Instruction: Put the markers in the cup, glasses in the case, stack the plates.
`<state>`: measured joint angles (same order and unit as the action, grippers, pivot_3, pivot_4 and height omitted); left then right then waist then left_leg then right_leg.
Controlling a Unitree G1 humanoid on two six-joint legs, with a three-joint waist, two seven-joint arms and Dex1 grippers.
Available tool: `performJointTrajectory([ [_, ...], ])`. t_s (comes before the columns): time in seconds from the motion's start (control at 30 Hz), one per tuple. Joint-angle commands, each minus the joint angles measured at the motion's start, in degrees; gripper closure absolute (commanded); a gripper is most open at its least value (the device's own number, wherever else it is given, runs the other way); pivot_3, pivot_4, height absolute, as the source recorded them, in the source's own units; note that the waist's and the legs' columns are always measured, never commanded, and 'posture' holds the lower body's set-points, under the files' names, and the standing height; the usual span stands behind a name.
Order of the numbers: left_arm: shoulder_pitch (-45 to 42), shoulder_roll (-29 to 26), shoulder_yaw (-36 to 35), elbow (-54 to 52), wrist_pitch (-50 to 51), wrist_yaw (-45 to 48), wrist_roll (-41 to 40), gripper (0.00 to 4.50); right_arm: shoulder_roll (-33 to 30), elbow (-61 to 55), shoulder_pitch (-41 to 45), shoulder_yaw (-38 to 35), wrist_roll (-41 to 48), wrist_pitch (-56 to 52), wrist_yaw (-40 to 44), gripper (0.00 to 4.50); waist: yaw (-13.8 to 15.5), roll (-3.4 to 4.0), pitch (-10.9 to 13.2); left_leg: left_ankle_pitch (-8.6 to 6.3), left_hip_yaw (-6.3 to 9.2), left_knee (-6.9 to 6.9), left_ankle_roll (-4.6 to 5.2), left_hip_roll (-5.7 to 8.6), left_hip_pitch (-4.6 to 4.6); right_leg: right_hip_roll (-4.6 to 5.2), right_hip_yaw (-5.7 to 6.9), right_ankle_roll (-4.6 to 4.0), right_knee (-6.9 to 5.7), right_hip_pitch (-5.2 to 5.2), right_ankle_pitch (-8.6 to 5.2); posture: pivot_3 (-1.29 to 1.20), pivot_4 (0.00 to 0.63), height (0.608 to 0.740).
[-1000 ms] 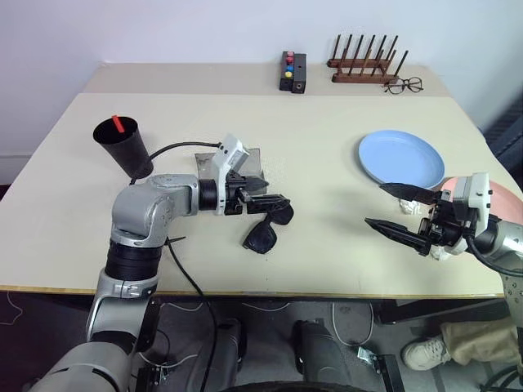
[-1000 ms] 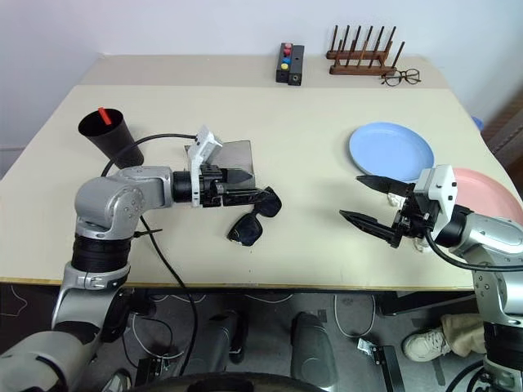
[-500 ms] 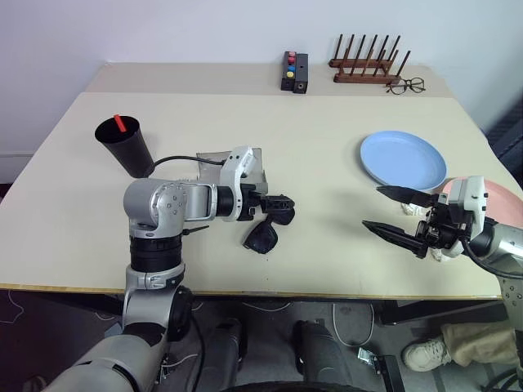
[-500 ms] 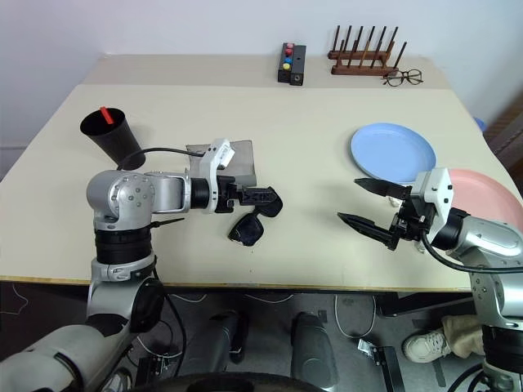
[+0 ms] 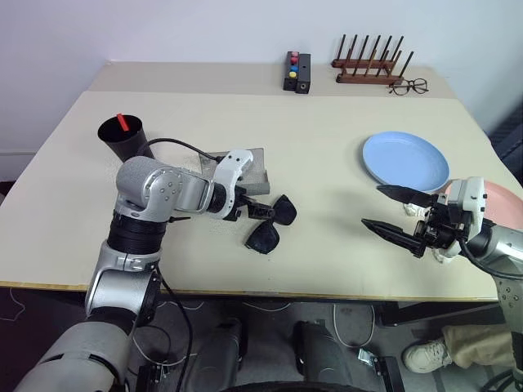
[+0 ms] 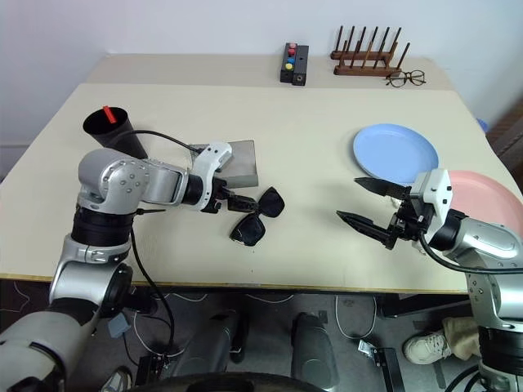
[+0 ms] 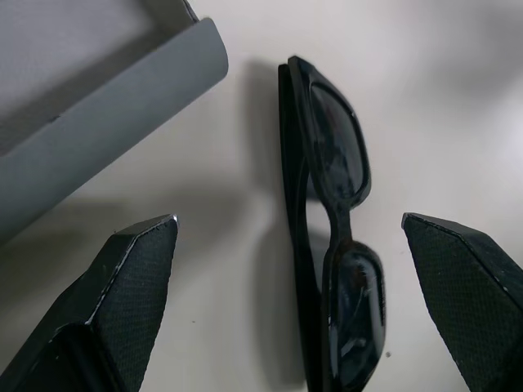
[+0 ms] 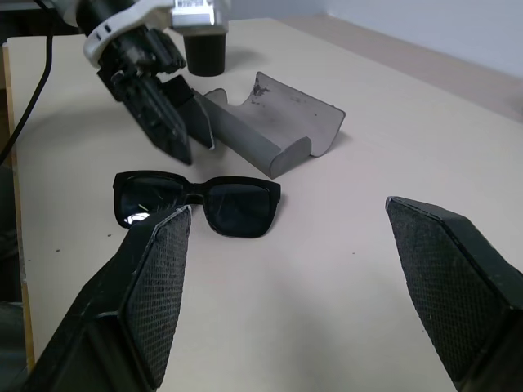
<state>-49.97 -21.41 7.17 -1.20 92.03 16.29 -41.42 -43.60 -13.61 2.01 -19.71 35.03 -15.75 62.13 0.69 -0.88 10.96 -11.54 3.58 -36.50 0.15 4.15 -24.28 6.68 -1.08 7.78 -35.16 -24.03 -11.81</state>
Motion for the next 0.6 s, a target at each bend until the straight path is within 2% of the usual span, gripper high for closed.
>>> performJointTrajectory([
  [0.03, -1.49, -1.05, 1.40, -0.05, 0.47, 0.72, -2.41, 0.01, 0.38, -2.28, -0.42, -1.08, 0.64, 1.42, -0.38, 0.59, -0.01, 0.00, 0.00, 0.00, 0.00, 0.01, 0.00, 0.00, 0.00, 0.00, 0.00, -0.02, 0.00, -0.01, -0.01, 0.00, 0.150, 0.740],
  [0.2, -1.64, -1.48, 2.47, -0.03, 0.47, -0.09, -3.14, 0.01, 0.53, -2.78, -1.26, -1.45, 0.83, 1.77, -0.91, 0.59, 0.00, 0.00, 0.00, 0.00, 0.00, 0.04, 0.00, 0.00, 0.00, 0.01, 0.00, -0.04, 0.02, -0.02, -0.02, 0.00, 0.150, 0.740],
  [0.57, -3.85, 1.23, 4.27, 1.21, 0.47, -0.87, -0.57, 0.01, 0.74, -3.46, -2.14, -1.90, 1.13, 2.28, -2.43, 0.59, 0.01, 0.00, 0.00, 0.00, 0.00, 0.04, 0.00, 0.00, -0.01, 0.02, 0.00, -0.05, 0.04, -0.02, -0.03, 0.00, 0.150, 0.740],
  [0.6, -3.91, 1.12, 4.54, 1.04, 0.47, -0.75, -0.31, 0.51, 0.78, -3.63, -2.38, -2.05, 1.20, 2.29, -2.59, 0.59, 0.01, 0.00, 0.00, 0.00, 0.00, 0.04, 0.00, 0.00, -0.02, 0.02, 0.00, -0.05, 0.05, -0.02, -0.03, 0.00, 0.150, 0.740],
])
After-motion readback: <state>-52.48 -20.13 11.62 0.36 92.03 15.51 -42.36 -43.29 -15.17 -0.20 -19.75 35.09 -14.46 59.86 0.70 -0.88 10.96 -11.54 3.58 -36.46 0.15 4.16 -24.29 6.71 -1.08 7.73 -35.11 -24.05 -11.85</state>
